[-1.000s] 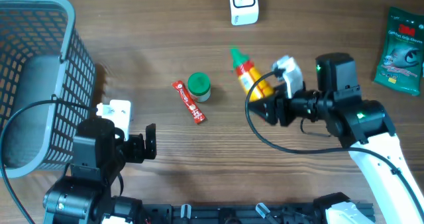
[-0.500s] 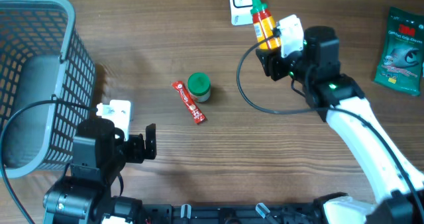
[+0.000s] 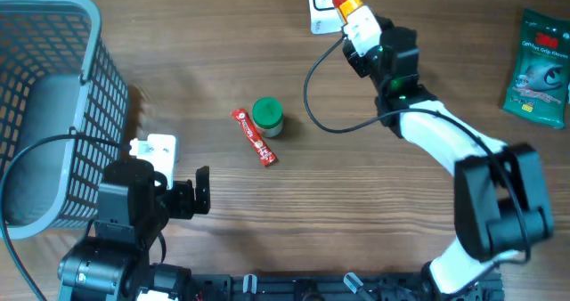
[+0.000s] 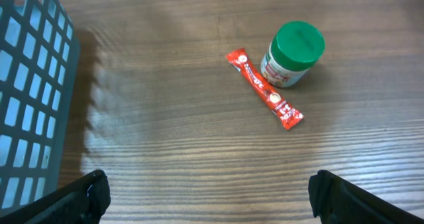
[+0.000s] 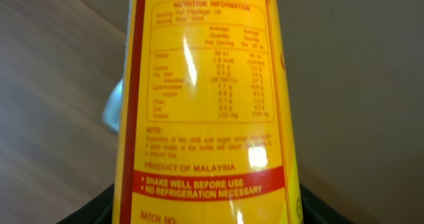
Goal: Scan the item barcode
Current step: 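Hold the sriracha bottle up against the scanner face, then carry the sriracha bottle to the right edge and release it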
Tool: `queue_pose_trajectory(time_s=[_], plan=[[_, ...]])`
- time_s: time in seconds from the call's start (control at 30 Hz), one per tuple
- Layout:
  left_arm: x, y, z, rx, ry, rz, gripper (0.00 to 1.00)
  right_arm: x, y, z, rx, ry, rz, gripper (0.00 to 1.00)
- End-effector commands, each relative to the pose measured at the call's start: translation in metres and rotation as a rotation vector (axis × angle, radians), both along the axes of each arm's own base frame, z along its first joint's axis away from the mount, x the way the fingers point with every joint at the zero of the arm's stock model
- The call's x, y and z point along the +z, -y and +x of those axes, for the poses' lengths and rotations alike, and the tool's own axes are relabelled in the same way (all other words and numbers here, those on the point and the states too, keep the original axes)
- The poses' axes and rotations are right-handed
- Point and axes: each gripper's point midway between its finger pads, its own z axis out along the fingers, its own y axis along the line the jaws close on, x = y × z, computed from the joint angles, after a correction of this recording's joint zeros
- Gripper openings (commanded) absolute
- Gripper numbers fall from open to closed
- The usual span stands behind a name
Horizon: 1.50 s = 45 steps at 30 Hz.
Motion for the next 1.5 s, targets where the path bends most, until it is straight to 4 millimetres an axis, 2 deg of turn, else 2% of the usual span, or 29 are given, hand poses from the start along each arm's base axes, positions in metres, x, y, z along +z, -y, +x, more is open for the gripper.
queue_pose_trajectory(time_s=[0.0,0.17,0.37,0.43,0.57,0.67,0.7,0.9,1.0,1.13,1.3,1.47], plan=[[-0.001,0.002,-0.001,-0.002,0.001,-0.01,1.0,-0.015,0.006,0.022,-0.016,0.057,-0.197,0.41],[-0.001,0.002,-0.001,-0.002,0.001,-0.01,1.0,-0.033,-0.002,0.055,0.006,0.082,-0.272,0.41],[-0.001,0.002,-0.001,-0.002,0.001,-0.01,1.0,-0.023,-0.015,0.104,0.001,0.159,-0.28,0.43],[-0.001,0.002,-0.001,-0.002,0.001,-0.01,1.0,-0.028,-0.02,0.12,0.018,0.163,-0.338,0.43],[-0.001,0.002,-0.001,-0.002,0.001,-0.01,1.0,-0.042,-0.02,0.139,0.023,0.174,-0.45,0.43],[-0.001,0.002,-0.001,-0.002,0.001,-0.01,1.0,-0.05,-0.015,0.141,0.017,0.163,-0.484,0.42],[-0.001,0.002,-0.001,-0.002,0.001,-0.01,1.0,-0.056,-0.008,0.142,0.016,0.145,-0.516,0.41],[-0.001,0.002,-0.001,-0.002,0.001,-0.01,1.0,-0.052,0.011,0.143,-0.054,0.136,-0.531,0.39],[-0.001,0.002,-0.001,-0.002,0.001,-0.01,1.0,-0.035,0.021,0.144,-0.082,0.147,-0.523,0.39],[-0.001,0.002,-0.001,-0.002,0.001,-0.01,1.0,-0.006,0.045,0.142,-0.13,0.134,-0.509,0.39],[-0.001,0.002,-0.001,-0.002,0.001,-0.01,1.0,0.016,0.087,0.131,-0.2,0.05,-0.47,0.37],[-0.001,0.002,-0.001,-0.002,0.001,-0.01,1.0,0.034,0.15,0.115,-0.344,-0.023,-0.308,0.38]])
